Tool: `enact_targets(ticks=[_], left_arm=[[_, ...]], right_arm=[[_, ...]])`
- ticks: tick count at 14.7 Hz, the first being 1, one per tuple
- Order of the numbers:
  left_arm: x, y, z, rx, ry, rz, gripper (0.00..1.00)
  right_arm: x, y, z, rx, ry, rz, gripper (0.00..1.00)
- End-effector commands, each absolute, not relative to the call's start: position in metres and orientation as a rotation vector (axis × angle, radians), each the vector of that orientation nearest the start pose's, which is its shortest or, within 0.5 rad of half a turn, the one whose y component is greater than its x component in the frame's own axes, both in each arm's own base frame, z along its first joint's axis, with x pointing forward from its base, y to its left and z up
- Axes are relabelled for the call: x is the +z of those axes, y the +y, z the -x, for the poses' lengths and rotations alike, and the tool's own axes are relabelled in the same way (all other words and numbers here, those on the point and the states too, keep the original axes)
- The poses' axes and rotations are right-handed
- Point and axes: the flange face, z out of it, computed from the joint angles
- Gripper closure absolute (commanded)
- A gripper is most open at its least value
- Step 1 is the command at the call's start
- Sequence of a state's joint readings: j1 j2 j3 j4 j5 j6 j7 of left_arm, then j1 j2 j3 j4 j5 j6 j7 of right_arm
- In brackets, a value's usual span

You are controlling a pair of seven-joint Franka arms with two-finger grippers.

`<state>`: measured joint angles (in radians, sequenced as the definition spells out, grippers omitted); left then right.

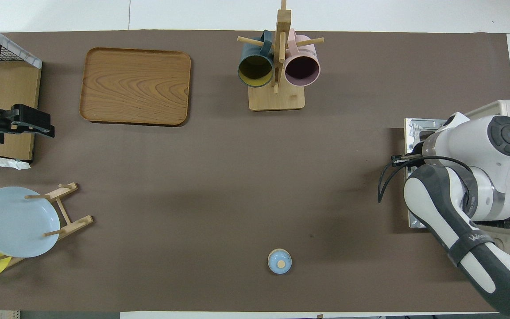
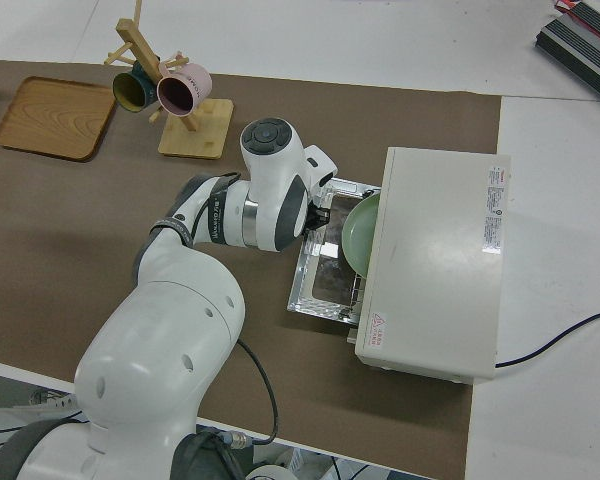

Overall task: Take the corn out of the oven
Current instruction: 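Reach the right gripper into the open toaster oven toward the plate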

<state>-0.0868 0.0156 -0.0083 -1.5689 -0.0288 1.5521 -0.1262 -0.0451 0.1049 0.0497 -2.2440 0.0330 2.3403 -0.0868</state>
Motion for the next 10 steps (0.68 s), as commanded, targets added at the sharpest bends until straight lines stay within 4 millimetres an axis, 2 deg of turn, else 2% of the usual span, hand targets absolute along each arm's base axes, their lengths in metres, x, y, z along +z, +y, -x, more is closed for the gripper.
enact_targets(ticks=[1, 6, 7, 8, 10], left_arm=[[0.618, -0.053, -0.548, 0.065, -0.048, 3.151, 0.00], [0.618, -0.053, -0.548, 0.065, -0.048, 3.151, 0.00], [0.618, -0.053, -0.548, 0.065, -0.048, 3.151, 0.00], [0.618, -0.053, -0.548, 0.065, -0.048, 3.151, 0.00], [0.618, -0.053, -0.548, 0.065, -0.048, 3.151, 0.00]], right_arm=[[0.308, -0.024, -0.534, -0.013, -0.029, 3.111, 1.00], [0.315, -0.002, -0.542, -0.015, 0.072, 3.079, 1.00], [0.315, 0.006, -0.543, -0.014, 0.060, 3.078, 0.78], [0.317, 0.013, -0.543, -0.013, 0.043, 3.078, 0.62], [0.333, 0.017, -0.549, -0.018, 0.032, 3.076, 0.60]])
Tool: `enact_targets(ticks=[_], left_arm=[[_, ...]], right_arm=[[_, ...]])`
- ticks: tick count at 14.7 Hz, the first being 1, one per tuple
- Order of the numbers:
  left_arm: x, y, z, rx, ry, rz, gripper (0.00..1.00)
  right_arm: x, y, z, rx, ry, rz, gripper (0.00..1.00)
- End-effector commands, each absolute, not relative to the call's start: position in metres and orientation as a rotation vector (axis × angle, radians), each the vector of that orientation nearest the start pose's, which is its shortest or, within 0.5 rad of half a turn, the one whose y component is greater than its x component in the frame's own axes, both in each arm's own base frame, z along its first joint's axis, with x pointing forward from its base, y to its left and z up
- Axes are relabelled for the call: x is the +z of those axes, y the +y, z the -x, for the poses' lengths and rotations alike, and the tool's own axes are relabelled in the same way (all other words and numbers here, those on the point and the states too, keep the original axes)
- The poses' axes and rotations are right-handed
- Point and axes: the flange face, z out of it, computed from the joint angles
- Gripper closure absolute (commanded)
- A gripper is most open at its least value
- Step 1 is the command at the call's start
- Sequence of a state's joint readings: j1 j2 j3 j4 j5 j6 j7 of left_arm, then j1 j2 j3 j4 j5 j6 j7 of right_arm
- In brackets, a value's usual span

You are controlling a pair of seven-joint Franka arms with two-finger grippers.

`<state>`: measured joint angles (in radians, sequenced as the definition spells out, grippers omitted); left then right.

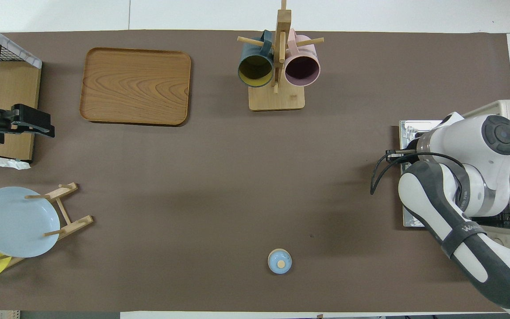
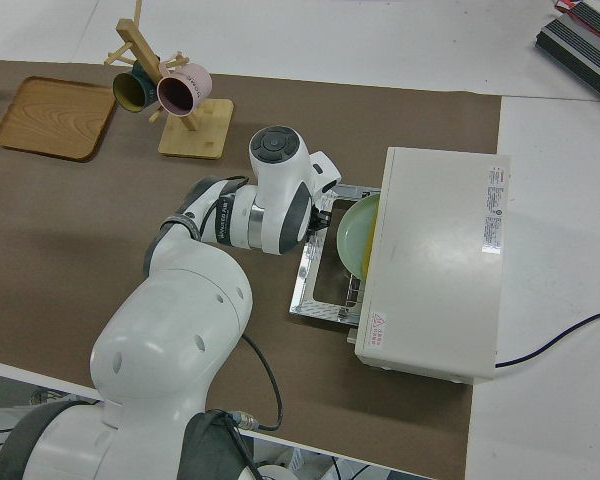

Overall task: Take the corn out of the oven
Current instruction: 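Reach the right gripper into the open toaster oven toward the plate, then grasp the pale green plate inside the oven with the right gripper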

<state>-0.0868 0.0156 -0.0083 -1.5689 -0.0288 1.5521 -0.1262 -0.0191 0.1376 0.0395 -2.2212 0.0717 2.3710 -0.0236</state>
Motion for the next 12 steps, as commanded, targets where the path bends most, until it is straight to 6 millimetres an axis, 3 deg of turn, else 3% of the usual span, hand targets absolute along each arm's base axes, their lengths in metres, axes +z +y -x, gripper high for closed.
enact_targets(ticks=[1, 4, 7, 12], left_arm=[[0.618, -0.053, -0.548, 0.065, -0.048, 3.151, 0.00], [0.618, -0.053, -0.548, 0.065, -0.048, 3.151, 0.00], [0.618, -0.053, -0.548, 0.065, -0.048, 3.151, 0.00], [0.618, -0.052, -0.548, 0.065, -0.050, 3.151, 0.00]], right_arm=[[0.348, 0.016, -0.554, 0.036, 0.028, 3.074, 0.60], [0.400, 0.007, -0.565, 0.141, 0.017, 3.077, 0.60], [0.400, -0.023, -0.560, 0.179, 0.057, 3.116, 0.60], [0.388, -0.043, -0.546, 0.196, 0.029, 3.152, 0.61]])
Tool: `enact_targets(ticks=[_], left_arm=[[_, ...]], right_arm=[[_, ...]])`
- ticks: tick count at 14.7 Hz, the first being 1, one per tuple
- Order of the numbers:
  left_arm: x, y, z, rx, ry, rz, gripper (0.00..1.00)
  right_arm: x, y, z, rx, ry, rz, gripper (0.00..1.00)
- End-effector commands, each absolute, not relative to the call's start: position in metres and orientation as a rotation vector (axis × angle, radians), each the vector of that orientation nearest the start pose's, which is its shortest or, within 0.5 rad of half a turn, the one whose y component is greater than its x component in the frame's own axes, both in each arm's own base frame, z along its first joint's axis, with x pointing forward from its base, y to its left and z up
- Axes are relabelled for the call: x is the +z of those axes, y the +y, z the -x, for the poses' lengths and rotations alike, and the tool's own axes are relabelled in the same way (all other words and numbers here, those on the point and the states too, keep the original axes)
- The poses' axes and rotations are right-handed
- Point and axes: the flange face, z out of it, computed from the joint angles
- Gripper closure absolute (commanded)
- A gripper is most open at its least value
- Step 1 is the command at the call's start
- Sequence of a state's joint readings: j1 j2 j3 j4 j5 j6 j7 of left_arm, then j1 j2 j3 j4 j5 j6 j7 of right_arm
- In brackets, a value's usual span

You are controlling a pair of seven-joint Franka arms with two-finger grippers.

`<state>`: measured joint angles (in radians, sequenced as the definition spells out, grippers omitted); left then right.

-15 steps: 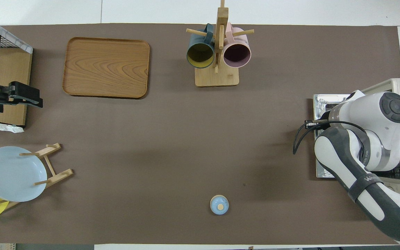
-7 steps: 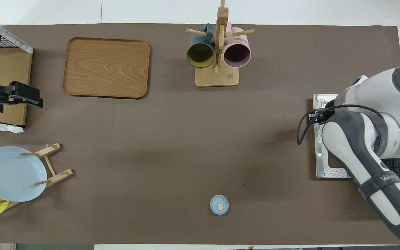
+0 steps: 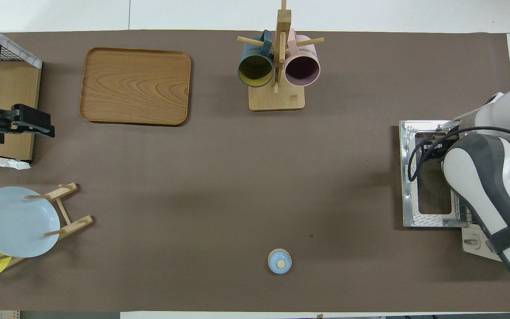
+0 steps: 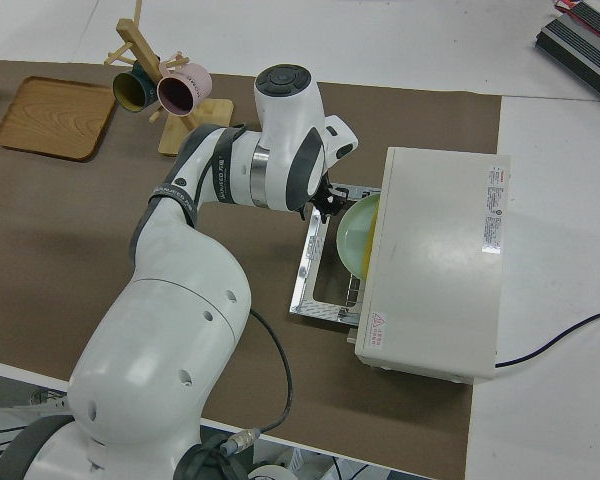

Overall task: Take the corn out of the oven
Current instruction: 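Grasp the pale green plate inside the oven with the right gripper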

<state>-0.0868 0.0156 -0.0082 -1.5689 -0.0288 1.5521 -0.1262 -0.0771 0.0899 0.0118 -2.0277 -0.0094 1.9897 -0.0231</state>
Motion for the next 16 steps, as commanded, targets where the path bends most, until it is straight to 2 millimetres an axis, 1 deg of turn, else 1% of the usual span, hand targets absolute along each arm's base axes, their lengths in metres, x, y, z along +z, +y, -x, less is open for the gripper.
enact_targets(ticks=[1, 2, 6, 8, 10, 11, 12, 13, 14, 16], left_arm=[[0.618, -0.053, -0.548, 0.065, -0.048, 3.151, 0.00], [0.618, -0.053, -0.548, 0.065, -0.048, 3.151, 0.00], [0.618, -0.053, -0.548, 0.065, -0.048, 3.151, 0.00], [0.618, -0.053, -0.548, 0.065, -0.048, 3.151, 0.00], [0.618, -0.053, -0.548, 0.065, -0.048, 3.151, 0.00], [0.618, -0.053, -0.548, 0.065, -0.048, 3.151, 0.00], [0.618, -0.053, -0.548, 0.065, -0.048, 3.151, 0.00], [0.618, -0.053, -0.548, 0.065, -0.048, 3.151, 0.00], [0.618, -0.053, -0.548, 0.065, -0.048, 3.151, 0.00], [0.618, -0.053, -0.548, 0.065, -0.048, 3.151, 0.00]], right_arm=[[0.388, -0.045, -0.545, 0.202, -0.035, 3.172, 0.61], [0.388, -0.047, -0.545, 0.209, -0.063, 3.194, 0.62], [0.388, -0.050, -0.544, 0.203, -0.068, 3.199, 0.62], [0.382, -0.057, -0.539, 0.205, -0.085, 3.196, 0.62], [0.370, -0.061, -0.532, 0.153, -0.123, 3.198, 0.62], [0.369, -0.065, -0.529, 0.142, -0.128, 3.199, 0.62], [0.370, -0.065, -0.529, 0.144, -0.165, 3.199, 0.77], [0.370, -0.063, -0.529, 0.150, -0.189, 3.201, 1.00], [0.370, -0.064, -0.528, 0.156, -0.212, 3.212, 1.00], [0.371, -0.059, -0.529, 0.174, -0.287, 3.230, 1.00]])
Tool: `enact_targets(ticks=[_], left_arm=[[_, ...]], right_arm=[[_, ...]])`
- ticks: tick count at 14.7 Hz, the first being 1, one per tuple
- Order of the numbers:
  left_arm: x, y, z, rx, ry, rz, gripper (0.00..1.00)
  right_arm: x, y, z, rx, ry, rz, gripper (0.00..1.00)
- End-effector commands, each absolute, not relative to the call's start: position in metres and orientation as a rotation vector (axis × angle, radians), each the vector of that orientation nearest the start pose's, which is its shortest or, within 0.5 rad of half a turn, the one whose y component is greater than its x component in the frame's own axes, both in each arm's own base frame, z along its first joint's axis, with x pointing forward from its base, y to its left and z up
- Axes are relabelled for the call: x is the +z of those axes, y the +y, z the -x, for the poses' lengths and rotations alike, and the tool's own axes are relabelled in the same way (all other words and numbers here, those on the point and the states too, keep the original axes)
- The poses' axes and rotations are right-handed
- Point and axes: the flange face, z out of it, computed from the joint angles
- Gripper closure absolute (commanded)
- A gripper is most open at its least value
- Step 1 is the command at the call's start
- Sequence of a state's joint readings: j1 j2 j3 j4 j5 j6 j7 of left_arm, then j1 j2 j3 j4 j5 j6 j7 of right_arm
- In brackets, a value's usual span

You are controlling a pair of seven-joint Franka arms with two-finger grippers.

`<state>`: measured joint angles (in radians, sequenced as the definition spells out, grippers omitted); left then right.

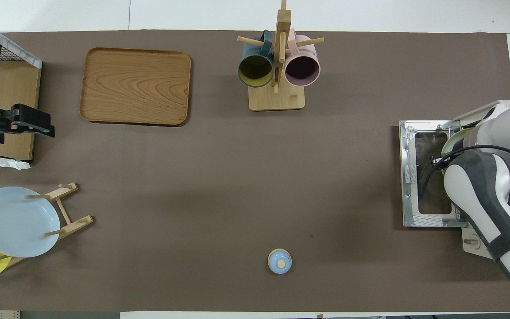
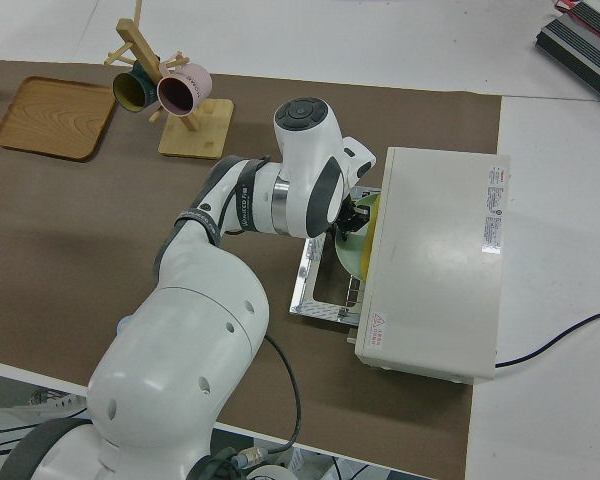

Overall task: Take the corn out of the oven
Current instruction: 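Grasp the pale green plate inside the oven with the right gripper, then pull the plate with corn out of the oven with the right gripper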

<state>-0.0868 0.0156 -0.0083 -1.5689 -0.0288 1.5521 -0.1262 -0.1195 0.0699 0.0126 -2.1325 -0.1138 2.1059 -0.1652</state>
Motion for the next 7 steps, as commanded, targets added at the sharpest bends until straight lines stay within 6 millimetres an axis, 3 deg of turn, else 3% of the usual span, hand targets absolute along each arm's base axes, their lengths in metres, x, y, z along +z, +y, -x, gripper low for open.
enact_targets(ticks=[1, 4, 6, 7], left_arm=[[0.618, -0.053, -0.548, 0.065, -0.048, 3.151, 0.00], [0.618, -0.053, -0.548, 0.065, -0.048, 3.151, 0.00], [0.618, -0.053, -0.548, 0.065, -0.048, 3.151, 0.00], [0.618, -0.053, -0.548, 0.065, -0.048, 3.151, 0.00]], right_arm=[[0.371, -0.048, -0.530, 0.177, -0.335, 3.238, 1.00], [0.389, 0.010, -0.544, 0.175, -0.492, 3.239, 1.00], [0.406, 0.056, -0.555, 0.169, -0.490, 3.252, 1.00], [0.417, 0.090, -0.556, 0.156, -0.481, 3.263, 1.00]])
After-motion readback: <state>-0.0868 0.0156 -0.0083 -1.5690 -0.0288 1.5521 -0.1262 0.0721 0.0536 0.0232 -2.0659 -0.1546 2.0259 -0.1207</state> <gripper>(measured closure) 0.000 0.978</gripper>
